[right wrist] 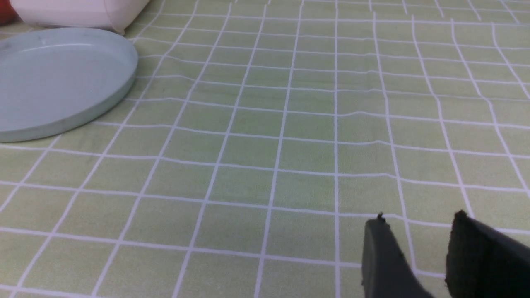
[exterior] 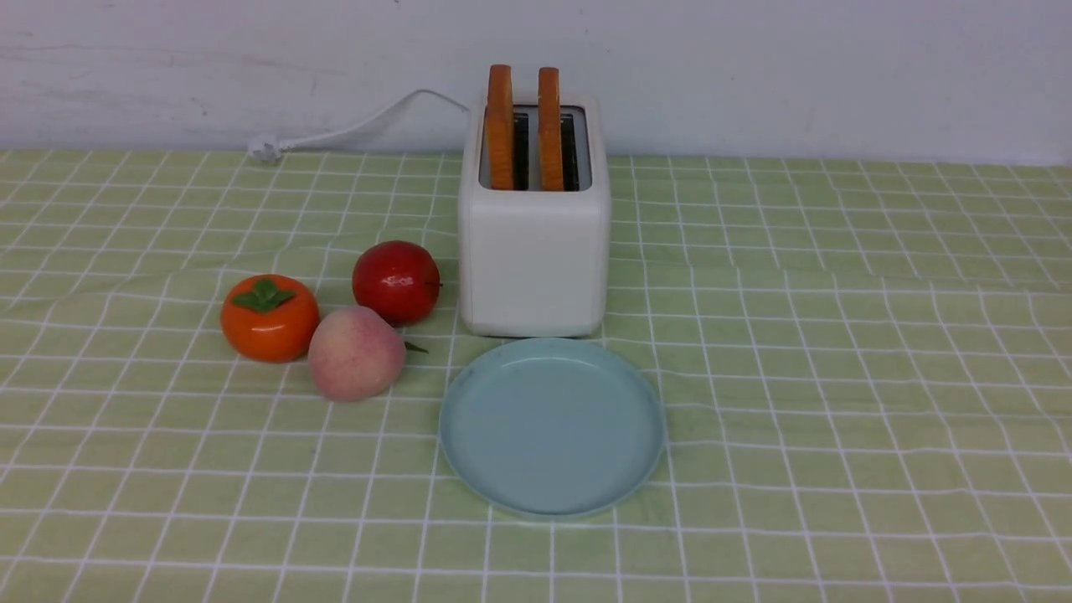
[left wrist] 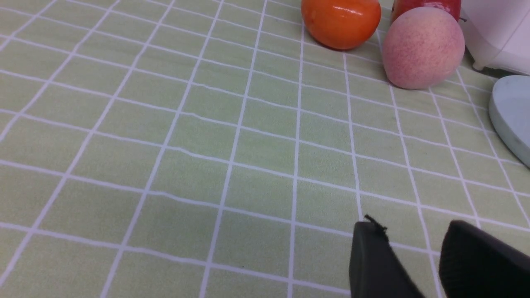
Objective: Take toasted bread from bread machine on green coffee tablecloth place on plate.
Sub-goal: 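Reach for a toast slice standing in the toaster with the left gripper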
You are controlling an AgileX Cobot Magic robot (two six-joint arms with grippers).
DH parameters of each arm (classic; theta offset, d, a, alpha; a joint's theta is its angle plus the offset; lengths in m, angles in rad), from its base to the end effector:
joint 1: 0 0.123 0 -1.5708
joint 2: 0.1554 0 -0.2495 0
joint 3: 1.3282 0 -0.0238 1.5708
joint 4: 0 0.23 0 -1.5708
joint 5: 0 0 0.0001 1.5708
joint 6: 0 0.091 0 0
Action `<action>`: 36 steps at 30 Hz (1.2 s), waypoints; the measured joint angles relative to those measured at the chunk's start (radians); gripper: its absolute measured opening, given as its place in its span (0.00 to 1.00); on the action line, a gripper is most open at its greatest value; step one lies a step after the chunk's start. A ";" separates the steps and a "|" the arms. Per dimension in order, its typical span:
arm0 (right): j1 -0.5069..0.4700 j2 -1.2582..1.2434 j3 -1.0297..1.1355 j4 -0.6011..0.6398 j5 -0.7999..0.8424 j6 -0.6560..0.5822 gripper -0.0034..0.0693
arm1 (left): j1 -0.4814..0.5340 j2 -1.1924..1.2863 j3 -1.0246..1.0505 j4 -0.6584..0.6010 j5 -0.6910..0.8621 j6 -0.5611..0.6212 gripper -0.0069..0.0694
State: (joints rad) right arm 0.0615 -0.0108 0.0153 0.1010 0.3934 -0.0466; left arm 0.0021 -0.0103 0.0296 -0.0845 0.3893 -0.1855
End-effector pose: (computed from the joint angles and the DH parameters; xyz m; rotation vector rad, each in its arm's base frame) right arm 0.0666 0.0076 0.1739 -0.0405 1.8805 0.1106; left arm 0.0673 -0.0028 0.1697 -0.2295 1.8822 -0.2087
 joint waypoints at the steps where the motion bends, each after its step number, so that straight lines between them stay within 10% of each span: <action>1: 0.000 0.000 0.000 0.000 0.000 0.000 0.38 | 0.000 0.000 0.000 0.000 0.000 0.000 0.40; 17: 0.000 0.000 0.000 0.000 0.000 0.000 0.38 | 0.000 0.000 0.000 0.008 -0.089 -0.007 0.40; 36: 0.000 -0.001 0.000 0.000 0.000 0.000 0.38 | 0.000 0.000 -0.012 -0.510 -0.459 -0.282 0.33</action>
State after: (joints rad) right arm 0.0615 -0.0116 0.0153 0.1010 0.3934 -0.0466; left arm 0.0021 -0.0103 0.0177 -0.5948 -0.0697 -0.4676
